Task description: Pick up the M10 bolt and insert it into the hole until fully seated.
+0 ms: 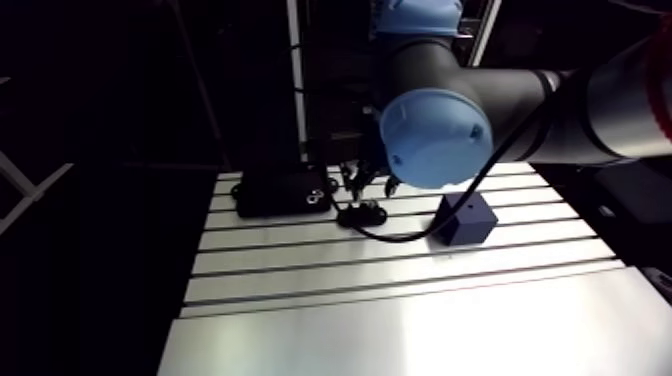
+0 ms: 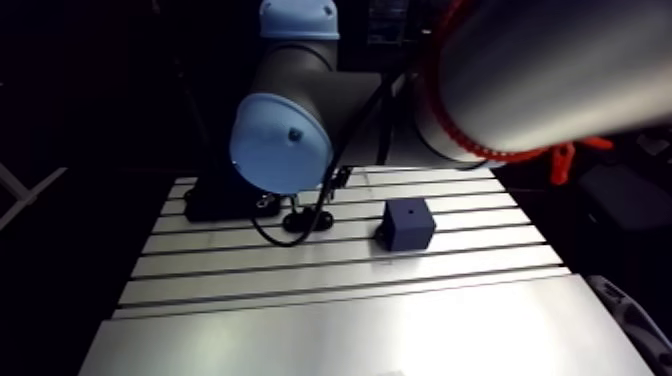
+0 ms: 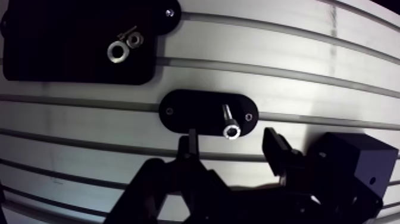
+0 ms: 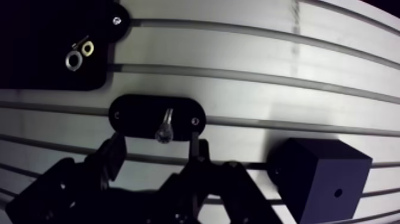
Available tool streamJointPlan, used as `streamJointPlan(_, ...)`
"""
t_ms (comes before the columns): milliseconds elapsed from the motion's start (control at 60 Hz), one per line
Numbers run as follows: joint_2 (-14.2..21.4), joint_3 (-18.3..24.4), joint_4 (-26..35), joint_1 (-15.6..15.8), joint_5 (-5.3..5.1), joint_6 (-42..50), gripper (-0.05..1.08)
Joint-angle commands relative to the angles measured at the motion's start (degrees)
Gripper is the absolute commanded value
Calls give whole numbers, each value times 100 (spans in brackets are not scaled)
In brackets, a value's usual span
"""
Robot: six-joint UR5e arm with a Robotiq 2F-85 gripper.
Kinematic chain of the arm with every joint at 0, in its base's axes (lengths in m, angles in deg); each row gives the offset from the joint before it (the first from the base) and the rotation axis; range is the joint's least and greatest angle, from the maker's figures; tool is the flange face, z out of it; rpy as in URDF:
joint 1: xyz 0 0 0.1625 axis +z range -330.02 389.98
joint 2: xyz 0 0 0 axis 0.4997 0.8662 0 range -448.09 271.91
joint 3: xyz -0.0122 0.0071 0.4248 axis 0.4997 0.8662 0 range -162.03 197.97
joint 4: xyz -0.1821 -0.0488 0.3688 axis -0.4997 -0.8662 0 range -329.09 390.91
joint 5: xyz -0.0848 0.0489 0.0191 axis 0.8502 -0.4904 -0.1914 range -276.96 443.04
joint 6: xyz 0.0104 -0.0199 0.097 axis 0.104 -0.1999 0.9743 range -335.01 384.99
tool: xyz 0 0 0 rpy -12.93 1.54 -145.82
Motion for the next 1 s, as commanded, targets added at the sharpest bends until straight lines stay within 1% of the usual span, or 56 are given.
streamJointPlan(17, -58, -15, -7, -8, 0, 16, 38)
streamJointPlan(283, -68, -24, -7, -9, -8, 25, 41)
streamJointPlan(817, -156, -15, -7, -35, -17, 32, 43)
streamJointPlan(900, -163, -31, -70, -35, -17, 17, 44)
streamJointPlan(1000, -214, -40, -287, -35, -8, 7, 44)
